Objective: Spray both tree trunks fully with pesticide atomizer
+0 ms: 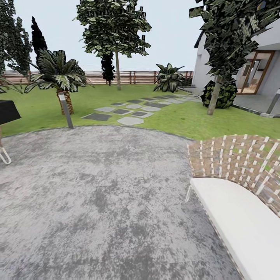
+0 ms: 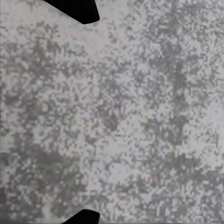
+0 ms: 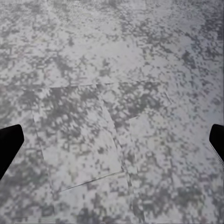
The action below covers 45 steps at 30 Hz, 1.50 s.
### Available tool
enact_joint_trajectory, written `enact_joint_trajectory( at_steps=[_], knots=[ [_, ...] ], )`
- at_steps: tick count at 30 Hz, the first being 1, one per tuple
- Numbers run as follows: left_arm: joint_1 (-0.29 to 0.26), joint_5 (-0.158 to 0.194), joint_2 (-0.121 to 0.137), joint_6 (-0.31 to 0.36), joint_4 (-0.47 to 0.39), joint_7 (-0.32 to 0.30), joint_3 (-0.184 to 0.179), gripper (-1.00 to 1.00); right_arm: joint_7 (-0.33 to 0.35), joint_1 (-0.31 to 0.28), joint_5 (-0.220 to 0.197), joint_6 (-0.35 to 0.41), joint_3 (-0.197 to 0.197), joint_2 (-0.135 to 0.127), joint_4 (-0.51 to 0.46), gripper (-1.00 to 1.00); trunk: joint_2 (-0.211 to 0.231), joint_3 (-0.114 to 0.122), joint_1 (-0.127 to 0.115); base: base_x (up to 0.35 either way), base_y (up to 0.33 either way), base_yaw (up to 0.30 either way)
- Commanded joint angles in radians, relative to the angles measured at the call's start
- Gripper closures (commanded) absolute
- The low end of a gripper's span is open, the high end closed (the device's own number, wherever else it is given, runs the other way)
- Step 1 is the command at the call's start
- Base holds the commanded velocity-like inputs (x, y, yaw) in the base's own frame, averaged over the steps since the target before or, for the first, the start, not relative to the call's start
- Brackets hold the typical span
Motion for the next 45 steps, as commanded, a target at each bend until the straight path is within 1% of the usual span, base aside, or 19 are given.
enact_joint_trajectory(
  at_steps=[1,27,39,45],
  knots=[
    [-0.001,0.001,0.0,-0.003,0.001,0.001,0.002,-1.0,0.0,-0.001,0.0,-0.003,-0.001,0.0,0.001,-1.0,0.0,-0.001,0.0,0.339,0.0,0.0],
    [-0.001,0.001,0.0,-0.003,0.001,0.001,0.002,-1.0,0.0,-0.001,-0.001,-0.003,-0.001,0.0,0.001,-1.0,0.0,-0.001,0.0,0.339,0.0,0.002],
    [-0.001,0.001,0.0,-0.003,0.001,0.0,0.002,-1.0,0.0,-0.001,-0.001,-0.003,-0.001,0.0,0.001,-1.0,0.0,-0.001,0.0,0.339,0.0,0.181],
    [-0.001,0.001,0.0,-0.003,0.001,0.001,0.002,-1.0,0.0,-0.001,-0.001,-0.003,0.0,0.0,0.001,-1.0,0.0,-0.001,0.0,0.339,0.0,0.03]
  ],
)
